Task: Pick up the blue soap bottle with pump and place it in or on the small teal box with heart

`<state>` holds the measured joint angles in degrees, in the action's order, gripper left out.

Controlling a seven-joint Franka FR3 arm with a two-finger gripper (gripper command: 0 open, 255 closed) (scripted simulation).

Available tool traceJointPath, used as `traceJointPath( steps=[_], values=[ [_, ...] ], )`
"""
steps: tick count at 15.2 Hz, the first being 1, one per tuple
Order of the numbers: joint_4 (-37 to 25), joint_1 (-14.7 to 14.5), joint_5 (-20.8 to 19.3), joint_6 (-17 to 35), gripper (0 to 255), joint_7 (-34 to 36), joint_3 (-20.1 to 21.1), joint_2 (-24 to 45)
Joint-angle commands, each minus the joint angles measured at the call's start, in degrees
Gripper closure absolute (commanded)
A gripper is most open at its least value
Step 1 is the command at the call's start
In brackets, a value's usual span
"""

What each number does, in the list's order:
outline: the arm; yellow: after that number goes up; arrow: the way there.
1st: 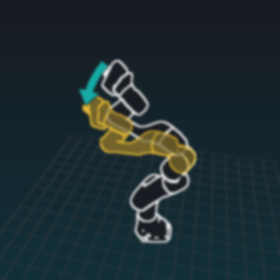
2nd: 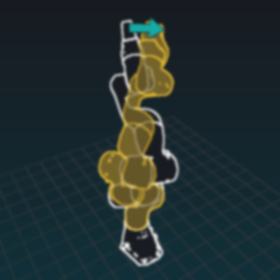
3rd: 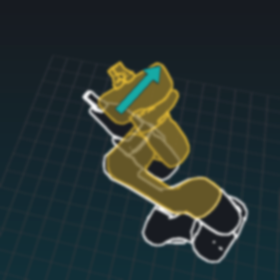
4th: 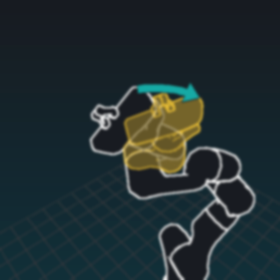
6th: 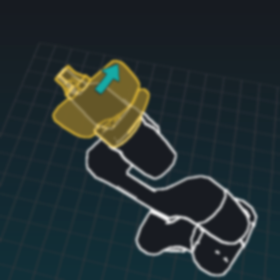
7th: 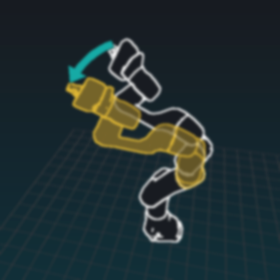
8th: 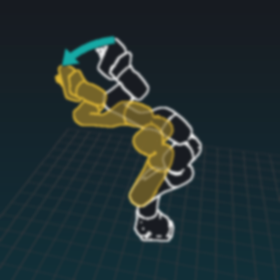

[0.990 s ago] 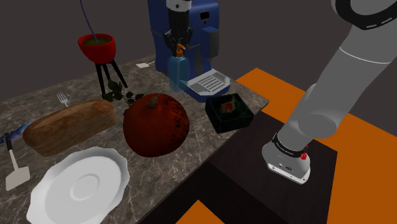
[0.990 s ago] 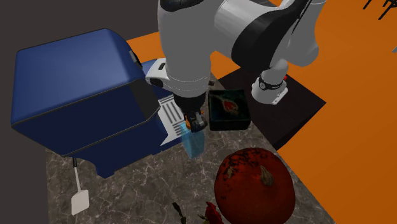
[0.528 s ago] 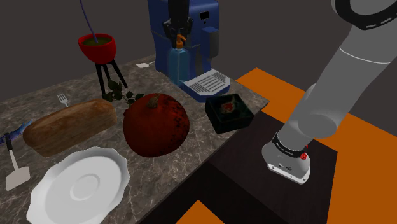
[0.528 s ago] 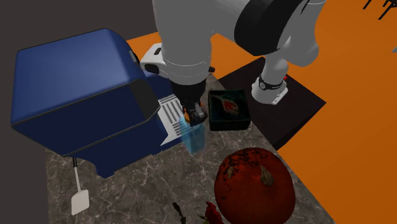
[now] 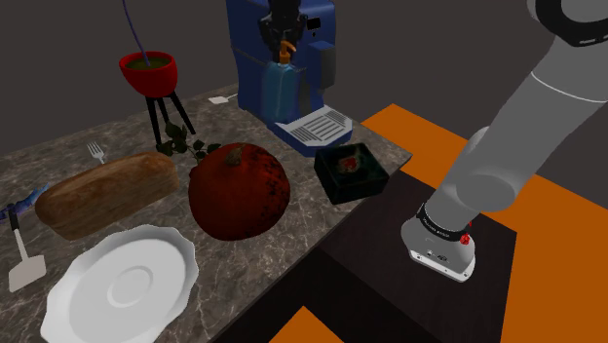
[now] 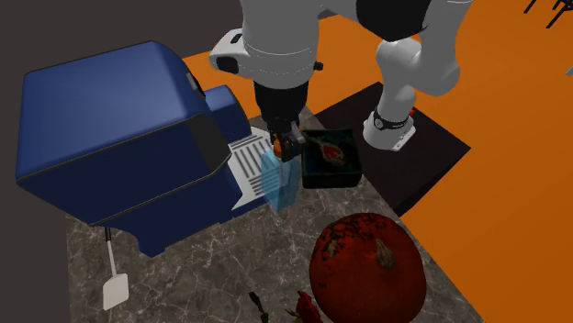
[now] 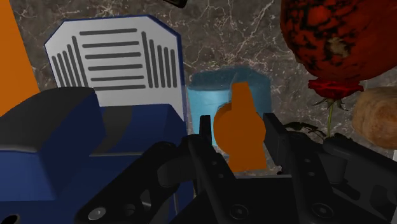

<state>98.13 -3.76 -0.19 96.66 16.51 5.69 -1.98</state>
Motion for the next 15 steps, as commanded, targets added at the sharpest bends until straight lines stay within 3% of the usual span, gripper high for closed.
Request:
traceJointPath(
  steps=[1, 8, 15],
  values=[
    [3.8, 0.3, 0.4, -0.6, 255, -0.7, -0.3, -4.4],
    [14.6, 1.1, 1.1, -4.4, 255, -3.6, -2.2, -19.0],
    [21.4, 1.8, 0.5, -11.0, 255, -6.5, -4.5, -32.4]
  ],
)
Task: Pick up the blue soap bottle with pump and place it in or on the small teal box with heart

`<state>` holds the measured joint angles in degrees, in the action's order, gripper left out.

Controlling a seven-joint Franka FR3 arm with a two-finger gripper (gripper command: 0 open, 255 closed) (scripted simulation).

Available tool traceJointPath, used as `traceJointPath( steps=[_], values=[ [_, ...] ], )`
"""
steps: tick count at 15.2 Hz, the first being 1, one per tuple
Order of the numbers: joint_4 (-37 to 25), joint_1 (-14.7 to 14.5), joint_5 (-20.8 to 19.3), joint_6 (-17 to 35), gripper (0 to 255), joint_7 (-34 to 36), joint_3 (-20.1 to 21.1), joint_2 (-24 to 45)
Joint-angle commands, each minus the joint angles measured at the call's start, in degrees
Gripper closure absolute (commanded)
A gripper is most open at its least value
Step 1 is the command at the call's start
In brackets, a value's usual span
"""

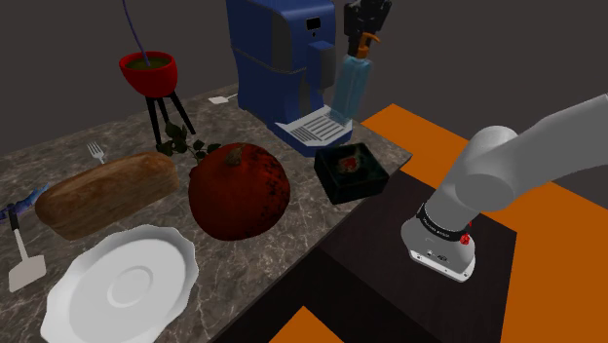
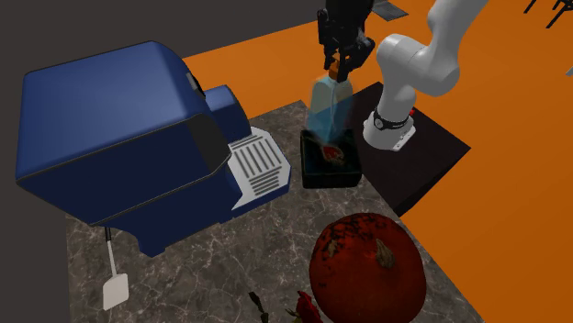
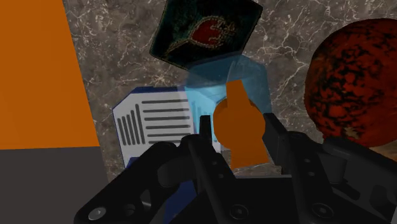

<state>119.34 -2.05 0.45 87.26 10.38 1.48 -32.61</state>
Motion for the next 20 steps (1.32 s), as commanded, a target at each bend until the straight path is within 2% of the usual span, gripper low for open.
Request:
traceJointPath(
  steps=[1, 4, 20],
  values=[
    [0.9, 0.2, -0.3, -2.7, 255, -0.8, -0.7, -3.6],
    [2.4, 0.5, -0.9, -6.2, 255, -2.0, -1.7, -8.6],
    [17.7, 0.5, -0.9, 4.9, 255, -1.9, -1.7, -12.9]
  ],
)
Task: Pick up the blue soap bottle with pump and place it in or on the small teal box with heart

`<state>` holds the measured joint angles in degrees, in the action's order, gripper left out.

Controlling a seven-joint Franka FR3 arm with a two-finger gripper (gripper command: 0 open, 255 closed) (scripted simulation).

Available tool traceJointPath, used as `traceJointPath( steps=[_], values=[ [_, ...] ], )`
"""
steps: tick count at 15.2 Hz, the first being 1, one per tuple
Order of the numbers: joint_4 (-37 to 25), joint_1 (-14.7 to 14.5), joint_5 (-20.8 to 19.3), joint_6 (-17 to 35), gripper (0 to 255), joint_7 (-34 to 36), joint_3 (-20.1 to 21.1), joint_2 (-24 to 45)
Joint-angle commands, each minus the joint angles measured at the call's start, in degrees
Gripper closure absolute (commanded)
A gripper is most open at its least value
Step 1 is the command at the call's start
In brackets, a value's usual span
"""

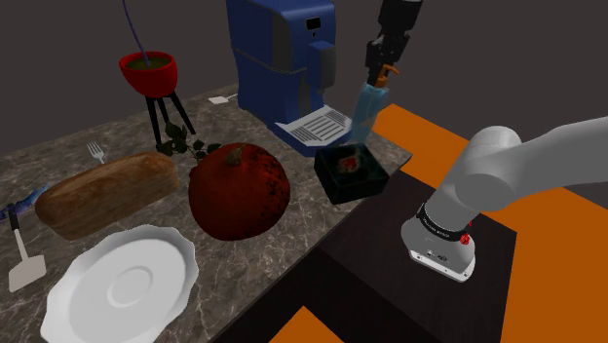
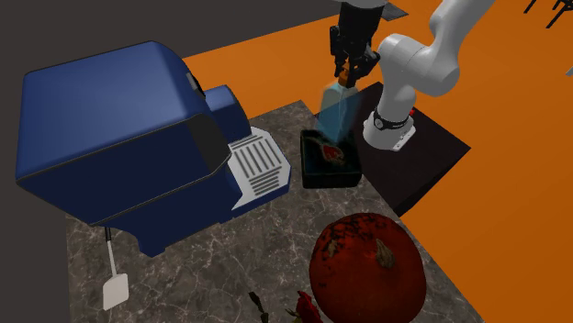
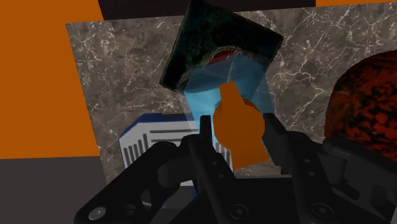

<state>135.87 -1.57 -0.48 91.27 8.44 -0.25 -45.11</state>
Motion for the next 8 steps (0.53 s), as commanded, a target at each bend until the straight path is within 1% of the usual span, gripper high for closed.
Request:
traceJointPath(
  steps=[1, 8],
  values=[
    [2.1, 0.0, 0.0, 1.6, 255, 0.0, 0.0, -0.5],
    [8.0, 0.0, 0.0, 6.6, 255, 0.0, 0.0, -1.4]
  ],
)
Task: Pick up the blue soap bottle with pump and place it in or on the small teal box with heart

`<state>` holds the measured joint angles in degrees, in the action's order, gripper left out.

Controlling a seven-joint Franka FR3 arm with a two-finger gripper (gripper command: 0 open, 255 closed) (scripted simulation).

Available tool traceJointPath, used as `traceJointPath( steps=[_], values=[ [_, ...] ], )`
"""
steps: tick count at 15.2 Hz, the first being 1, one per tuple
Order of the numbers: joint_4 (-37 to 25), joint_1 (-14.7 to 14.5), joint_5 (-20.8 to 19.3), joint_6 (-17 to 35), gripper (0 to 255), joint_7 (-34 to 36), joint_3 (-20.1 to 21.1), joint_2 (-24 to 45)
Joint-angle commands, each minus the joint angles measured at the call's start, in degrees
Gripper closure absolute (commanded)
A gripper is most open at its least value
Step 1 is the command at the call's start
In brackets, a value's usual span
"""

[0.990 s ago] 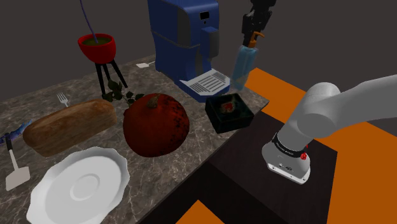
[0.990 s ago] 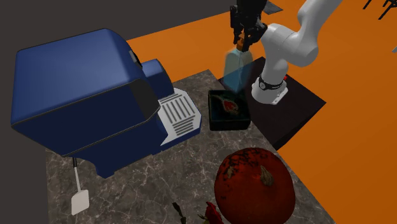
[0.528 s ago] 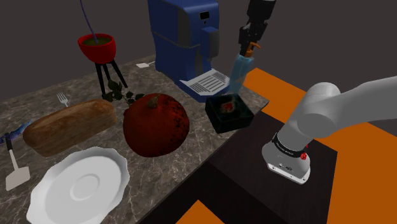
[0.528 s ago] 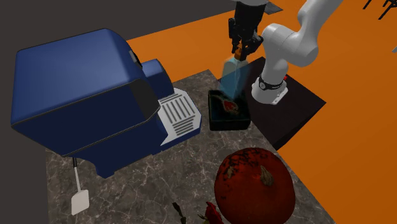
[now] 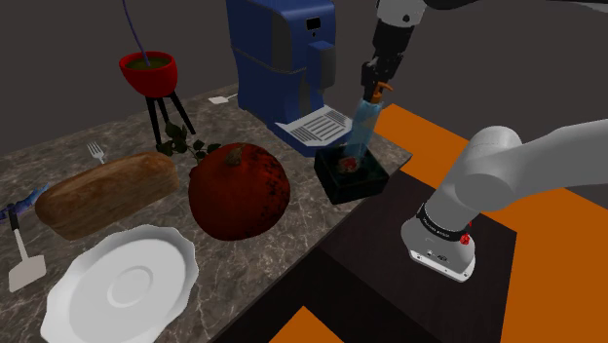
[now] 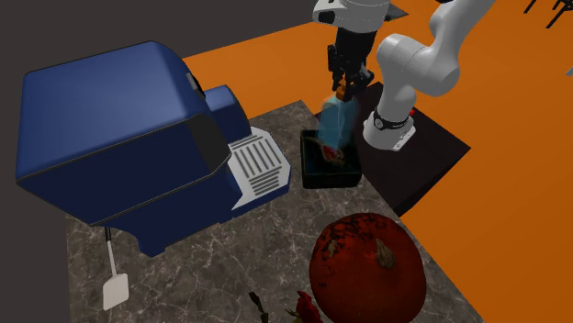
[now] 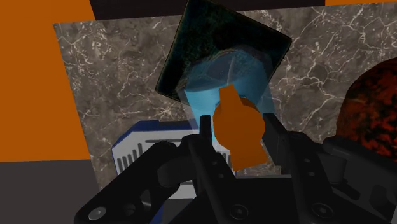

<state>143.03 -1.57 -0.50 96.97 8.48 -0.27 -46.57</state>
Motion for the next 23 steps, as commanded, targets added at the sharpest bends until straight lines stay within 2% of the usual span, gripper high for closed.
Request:
traceJointPath(
  steps=[1, 5, 12, 13, 18, 22, 23],
  values=[
    [1.7, 0.0, 0.0, 1.7, 255, 0.0, 0.0, -0.1],
    [5.0, 0.0, 0.0, 4.8, 255, 0.0, 0.0, -0.2],
    [5.0, 0.0, 0.0, 4.8, 255, 0.0, 0.0, -0.2],
    [5.0, 0.0, 0.0, 4.8, 0, 0.0, 0.0, -0.2],
    [5.0, 0.0, 0.0, 4.8, 0, 0.0, 0.0, -0.2],
    [-2.7, 0.0, 0.0, -2.3, 0, 0.0, 0.0, 0.4],
    [-2.7, 0.0, 0.0, -2.3, 0, 0.0, 0.0, 0.4]
  ],
)
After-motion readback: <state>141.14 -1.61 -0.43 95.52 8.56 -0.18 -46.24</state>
